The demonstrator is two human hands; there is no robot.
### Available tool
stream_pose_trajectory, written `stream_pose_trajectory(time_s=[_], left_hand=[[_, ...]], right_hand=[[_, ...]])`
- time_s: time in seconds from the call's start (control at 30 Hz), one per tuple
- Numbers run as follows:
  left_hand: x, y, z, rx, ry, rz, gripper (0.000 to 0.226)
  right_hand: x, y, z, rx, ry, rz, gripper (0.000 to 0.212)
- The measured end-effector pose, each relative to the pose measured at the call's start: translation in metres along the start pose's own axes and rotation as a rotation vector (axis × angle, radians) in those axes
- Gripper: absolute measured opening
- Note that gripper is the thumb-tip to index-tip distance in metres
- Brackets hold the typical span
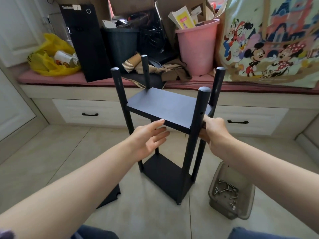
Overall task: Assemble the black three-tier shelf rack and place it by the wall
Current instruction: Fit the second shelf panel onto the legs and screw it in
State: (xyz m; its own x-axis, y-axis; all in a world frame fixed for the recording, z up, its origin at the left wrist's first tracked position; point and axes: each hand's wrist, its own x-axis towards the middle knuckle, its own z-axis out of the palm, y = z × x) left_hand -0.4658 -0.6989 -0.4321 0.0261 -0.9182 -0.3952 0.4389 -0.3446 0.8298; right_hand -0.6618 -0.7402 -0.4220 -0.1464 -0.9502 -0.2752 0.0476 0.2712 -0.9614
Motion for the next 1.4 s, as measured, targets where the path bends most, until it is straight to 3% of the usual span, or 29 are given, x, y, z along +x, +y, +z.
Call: stream_pose_trajectory(time_s=[0.13,0.4,0.6,0.83,1.4], left_hand=[[-0.002,-0.008,0.017,-0.125,-0.094,0.029,0.034],[0.004,-0.011,0.027,-0.199,-0.078,0.008,0.037],[0.012,-0.008,0.030,-0.191,-0.118,-0.008,0.039],[0.018,-0.014,0.032,-0.163,-0.116,0.021,0.038],[0.027,-0.045,0.020,-0.109,-0.066,-0.015,0.038]], right_hand=[[-0.015,-0.002,-0.008,0.093,-0.121,0.039,0.031],[-0.018,0.002,-0.020,0.240,-0.302,0.082,0.029],[0.000,-0.005,-0.037,0.305,-0.282,0.099,0.031],[0.008,-0.004,-0.040,0.251,-0.303,0.093,0.015],[0.023,0.029,-0.040,0.155,-0.287,0.170,0.009]])
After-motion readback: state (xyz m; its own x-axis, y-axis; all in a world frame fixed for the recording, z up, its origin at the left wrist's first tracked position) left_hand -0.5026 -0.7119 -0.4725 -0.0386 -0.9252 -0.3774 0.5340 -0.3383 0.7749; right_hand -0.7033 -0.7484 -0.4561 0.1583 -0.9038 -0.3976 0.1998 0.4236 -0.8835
